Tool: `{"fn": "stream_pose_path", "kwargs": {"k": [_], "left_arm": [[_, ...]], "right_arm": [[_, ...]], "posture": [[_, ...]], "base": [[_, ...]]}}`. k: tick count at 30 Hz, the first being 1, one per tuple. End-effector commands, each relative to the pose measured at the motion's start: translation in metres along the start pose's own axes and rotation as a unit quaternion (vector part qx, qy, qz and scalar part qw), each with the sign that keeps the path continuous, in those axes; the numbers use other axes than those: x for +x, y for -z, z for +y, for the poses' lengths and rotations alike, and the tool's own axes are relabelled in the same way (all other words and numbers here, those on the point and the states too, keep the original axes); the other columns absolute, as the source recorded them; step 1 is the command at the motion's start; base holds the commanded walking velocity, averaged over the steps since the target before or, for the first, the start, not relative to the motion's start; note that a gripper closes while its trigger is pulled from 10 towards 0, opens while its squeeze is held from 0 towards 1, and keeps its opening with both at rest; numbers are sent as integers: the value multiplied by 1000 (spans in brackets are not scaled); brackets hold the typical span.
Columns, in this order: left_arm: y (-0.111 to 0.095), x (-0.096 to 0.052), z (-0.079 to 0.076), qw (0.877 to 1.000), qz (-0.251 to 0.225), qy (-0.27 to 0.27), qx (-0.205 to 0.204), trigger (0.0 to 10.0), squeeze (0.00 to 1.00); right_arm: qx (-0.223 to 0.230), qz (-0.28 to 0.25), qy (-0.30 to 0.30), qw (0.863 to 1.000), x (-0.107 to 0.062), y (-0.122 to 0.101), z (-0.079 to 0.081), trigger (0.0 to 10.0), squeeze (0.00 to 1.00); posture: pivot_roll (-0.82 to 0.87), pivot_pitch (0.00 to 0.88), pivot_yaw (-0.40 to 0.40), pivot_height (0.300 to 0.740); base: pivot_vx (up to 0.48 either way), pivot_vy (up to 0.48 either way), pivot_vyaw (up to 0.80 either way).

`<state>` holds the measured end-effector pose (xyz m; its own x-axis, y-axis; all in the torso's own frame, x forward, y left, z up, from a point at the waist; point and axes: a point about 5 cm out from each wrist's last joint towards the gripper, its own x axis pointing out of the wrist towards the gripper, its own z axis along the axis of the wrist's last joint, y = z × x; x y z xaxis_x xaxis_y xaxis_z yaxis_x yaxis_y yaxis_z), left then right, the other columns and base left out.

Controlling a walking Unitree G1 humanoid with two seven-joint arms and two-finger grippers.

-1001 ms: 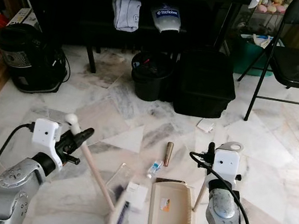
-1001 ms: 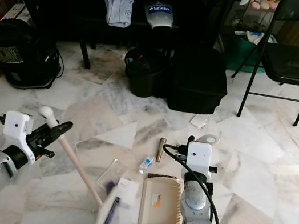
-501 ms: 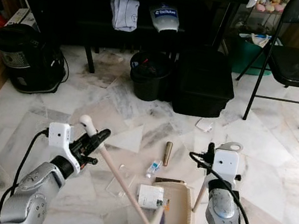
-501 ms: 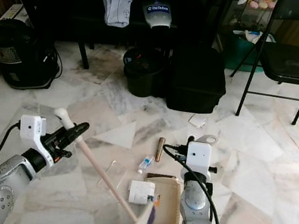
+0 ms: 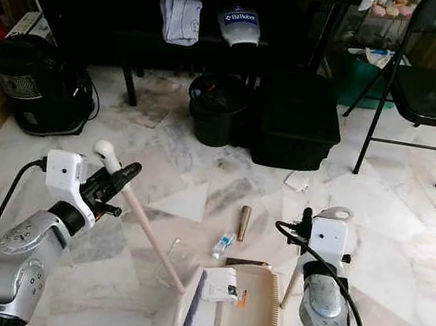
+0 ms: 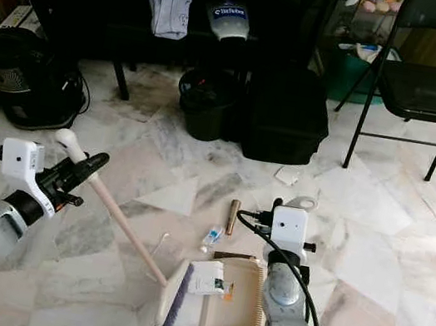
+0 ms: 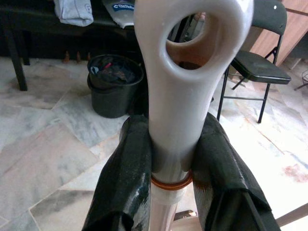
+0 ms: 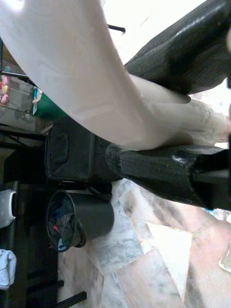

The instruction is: Sweep floor

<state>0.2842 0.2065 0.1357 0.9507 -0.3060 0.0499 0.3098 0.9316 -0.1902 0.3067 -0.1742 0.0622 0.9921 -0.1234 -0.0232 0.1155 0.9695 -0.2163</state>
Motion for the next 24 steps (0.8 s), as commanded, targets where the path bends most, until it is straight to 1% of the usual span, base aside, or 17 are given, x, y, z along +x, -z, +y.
{"fn": "stream_pose_path", "kwargs": {"k": [1, 3, 5, 7, 10, 12, 15, 19, 24], "left_arm": [[-8, 2, -5, 1000, -17, 13, 15, 10000, 0], [-6, 2, -6, 1000, -17, 12, 16, 10000, 0], [-3, 3, -9, 999, -15, 8, 29, 10000, 0], [-2, 3, -10, 999, -16, 6, 28, 10000, 0], [2, 3, -10, 999, -19, -11, 32, 10000, 0], [4, 2, -8, 998, -30, -41, 39, 10000, 0], [5, 2, -6, 997, -34, -54, 40, 10000, 0], [9, 2, -7, 997, -33, -58, 40, 10000, 0], [12, 3, -10, 998, -23, -45, 38, 10000, 0]], "right_arm": [[-5, 0, -6, 1000, -1, 1, 3, 10000, 0], [-5, 0, -6, 1000, -1, 1, 3, 10000, 0], [-5, 0, -6, 1000, -1, 1, 3, 10000, 0], [-5, 0, -7, 1000, -1, 1, 3, 10000, 0], [-5, 0, -7, 1000, -1, 1, 3, 10000, 0], [-5, 0, -7, 1000, -1, 1, 3, 10000, 0], [-5, 0, -7, 1000, -1, 1, 4, 10000, 0], [-5, 0, -8, 1000, -1, 1, 4, 10000, 0], [-5, 0, -7, 1000, -1, 1, 4, 10000, 0]], "posture": [[82, 164, 31, 740], [79, 165, 31, 740], [79, 166, 31, 740], [79, 166, 31, 740], [79, 166, 31, 740], [79, 164, 31, 740], [79, 161, 32, 740], [77, 159, 33, 740], [77, 155, 35, 740]], "base": [[0, 0, 0], [0, 0, 0], [0, 0, 0], [0, 0, 0], [0, 0, 0], [0, 0, 0], [0, 0, 0], [0, 0, 0], [0, 0, 0]]}}
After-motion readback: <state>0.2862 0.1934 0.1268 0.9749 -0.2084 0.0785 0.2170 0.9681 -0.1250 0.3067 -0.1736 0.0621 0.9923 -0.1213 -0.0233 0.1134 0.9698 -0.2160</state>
